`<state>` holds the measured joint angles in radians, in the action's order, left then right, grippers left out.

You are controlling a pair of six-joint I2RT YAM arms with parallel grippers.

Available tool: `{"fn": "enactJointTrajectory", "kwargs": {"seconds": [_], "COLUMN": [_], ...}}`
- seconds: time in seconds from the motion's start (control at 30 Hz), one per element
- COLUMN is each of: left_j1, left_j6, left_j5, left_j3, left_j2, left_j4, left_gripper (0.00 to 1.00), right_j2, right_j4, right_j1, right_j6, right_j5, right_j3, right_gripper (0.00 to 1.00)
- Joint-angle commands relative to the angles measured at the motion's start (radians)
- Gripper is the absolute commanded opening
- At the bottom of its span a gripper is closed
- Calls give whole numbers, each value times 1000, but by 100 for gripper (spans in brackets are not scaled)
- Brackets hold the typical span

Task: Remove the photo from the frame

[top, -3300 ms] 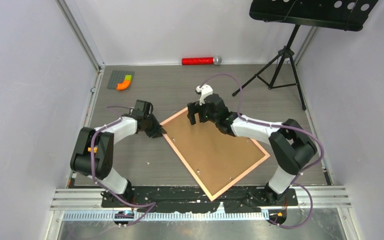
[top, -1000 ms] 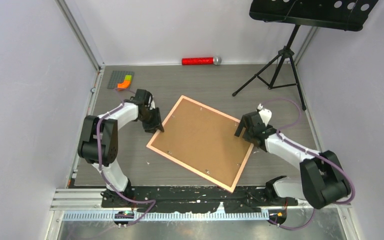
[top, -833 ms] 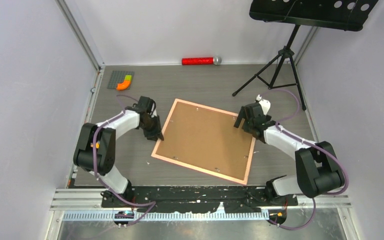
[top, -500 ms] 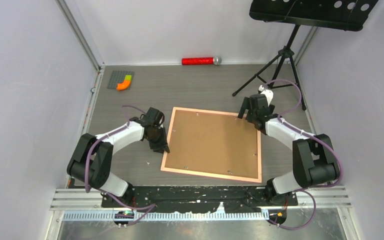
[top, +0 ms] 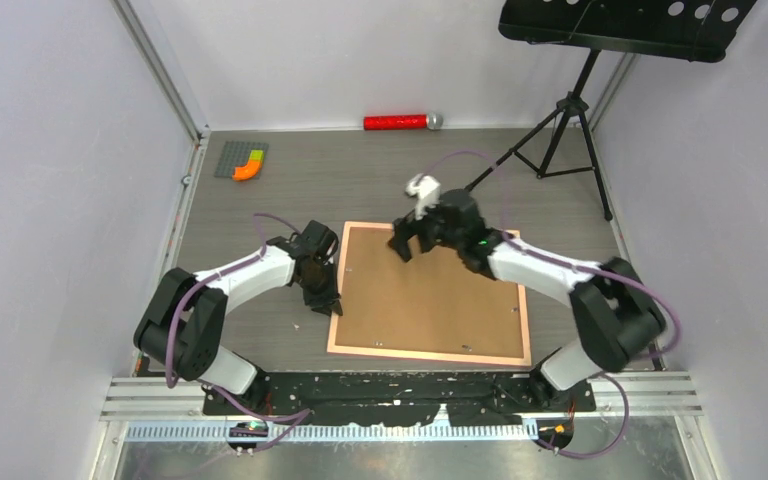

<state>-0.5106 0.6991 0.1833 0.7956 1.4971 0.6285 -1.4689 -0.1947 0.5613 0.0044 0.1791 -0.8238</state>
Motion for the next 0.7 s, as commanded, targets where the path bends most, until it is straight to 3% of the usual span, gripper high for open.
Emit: {"fn": "enactJointTrajectory", "kwargs": {"seconds": [0.0, 0.13, 0.23, 0.4, 0.57, 0.67], "left_j1": [2, 1, 1, 0, -2, -2], "left_j6": [-33, -66, -58, -46, -53, -61], "left_j5": [-17, 60, 71, 103, 98, 59], "left_j3": [-20, -80, -136, -186, -205, -198], "left_j2": [21, 0, -11, -23, -45, -48], "left_j4": [3, -72, -95, -109, -100, -74], "left_gripper": [12, 2, 0, 0, 0, 0], "right_j2": [-181, -287, -340, -417, -463, -464], "right_j4": [-41, -56, -17, 68, 87, 83], "right_j1": [124, 223, 261, 306, 316, 316], "right_j6": [-117, -144, -170, -273, -277, -289], "right_j5": [266, 234, 186, 88, 23, 8], "right_j3": [-148, -217, -261, -320, -348, -334], "right_gripper": [96, 98, 100, 89, 76, 74]}}
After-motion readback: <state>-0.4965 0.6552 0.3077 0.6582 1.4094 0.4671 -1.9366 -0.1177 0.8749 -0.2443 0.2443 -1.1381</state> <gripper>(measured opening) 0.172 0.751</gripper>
